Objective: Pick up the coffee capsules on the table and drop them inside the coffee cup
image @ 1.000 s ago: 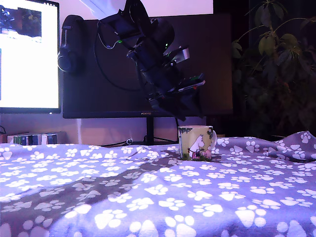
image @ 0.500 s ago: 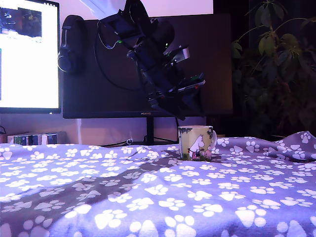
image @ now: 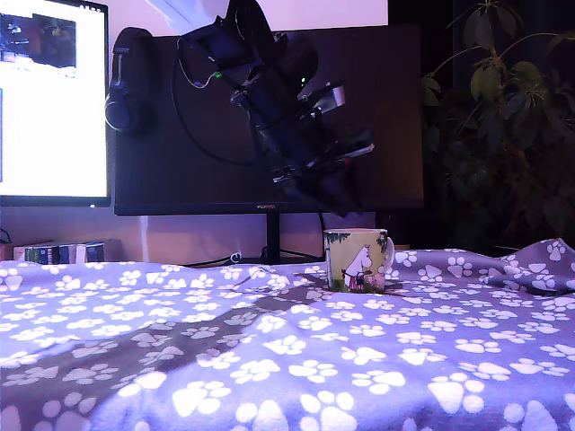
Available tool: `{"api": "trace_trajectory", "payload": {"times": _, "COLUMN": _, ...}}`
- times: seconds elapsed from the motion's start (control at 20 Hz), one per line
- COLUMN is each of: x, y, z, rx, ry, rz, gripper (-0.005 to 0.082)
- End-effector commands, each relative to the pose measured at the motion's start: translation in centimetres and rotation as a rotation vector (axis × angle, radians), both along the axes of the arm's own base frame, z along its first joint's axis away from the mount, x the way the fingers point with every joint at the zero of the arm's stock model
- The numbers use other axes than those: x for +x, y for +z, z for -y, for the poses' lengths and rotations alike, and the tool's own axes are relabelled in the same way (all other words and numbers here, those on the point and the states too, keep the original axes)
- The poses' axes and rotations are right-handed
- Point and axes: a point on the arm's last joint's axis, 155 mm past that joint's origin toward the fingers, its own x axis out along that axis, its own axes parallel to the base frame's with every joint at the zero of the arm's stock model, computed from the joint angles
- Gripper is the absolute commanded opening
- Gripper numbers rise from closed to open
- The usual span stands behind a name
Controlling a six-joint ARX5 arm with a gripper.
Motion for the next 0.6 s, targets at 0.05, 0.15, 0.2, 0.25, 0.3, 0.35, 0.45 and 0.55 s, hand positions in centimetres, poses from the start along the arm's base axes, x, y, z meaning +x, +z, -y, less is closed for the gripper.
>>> {"api": "trace_trajectory", "payload": {"times": 0.05, "x": -0.5, "y": 2.6, "z": 0.2, "rx": -0.017, "ry": -0.028, "rz": 0.039, "gripper": -0.0020}}
{"api": "trace_trajectory", "payload": {"times": 0.15, "x": -0.7, "y": 3.2, "z": 0.0, "rx": -0.017, "ry": -0.029, "rz": 0.039, "gripper": -0.0020}}
{"api": "trace_trajectory", "payload": {"times": 0.2, "x": -0.8, "y": 3.5, "z": -0.1, "rx": -0.017, "ry": -0.031, "rz": 0.043, "gripper": -0.0020}}
{"api": "trace_trajectory", "payload": {"times": 0.25, "x": -0.9, "y": 4.0, "z": -0.2, "rx": -0.017, "ry": -0.035, "rz": 0.052, "gripper": -0.0020}}
{"api": "trace_trajectory", "payload": {"times": 0.3, "x": -1.1, "y": 4.3, "z": -0.3, "rx": -0.014, "ry": -0.040, "rz": 0.056, "gripper": -0.0020}}
{"api": "trace_trajectory", "payload": {"times": 0.35, "x": -1.2, "y": 4.7, "z": -0.5, "rx": -0.014, "ry": -0.039, "rz": 0.058, "gripper": -0.0020}}
{"api": "trace_trajectory", "payload": {"times": 0.45, "x": -1.2, "y": 5.3, "z": -1.4, "rx": -0.006, "ry": -0.032, "rz": 0.054, "gripper": -0.0020}}
{"api": "trace_trajectory", "payload": {"times": 0.55, "x": -0.9, "y": 5.8, "z": -2.3, "rx": -0.005, "ry": -0.015, "rz": 0.052, "gripper": -0.0020}}
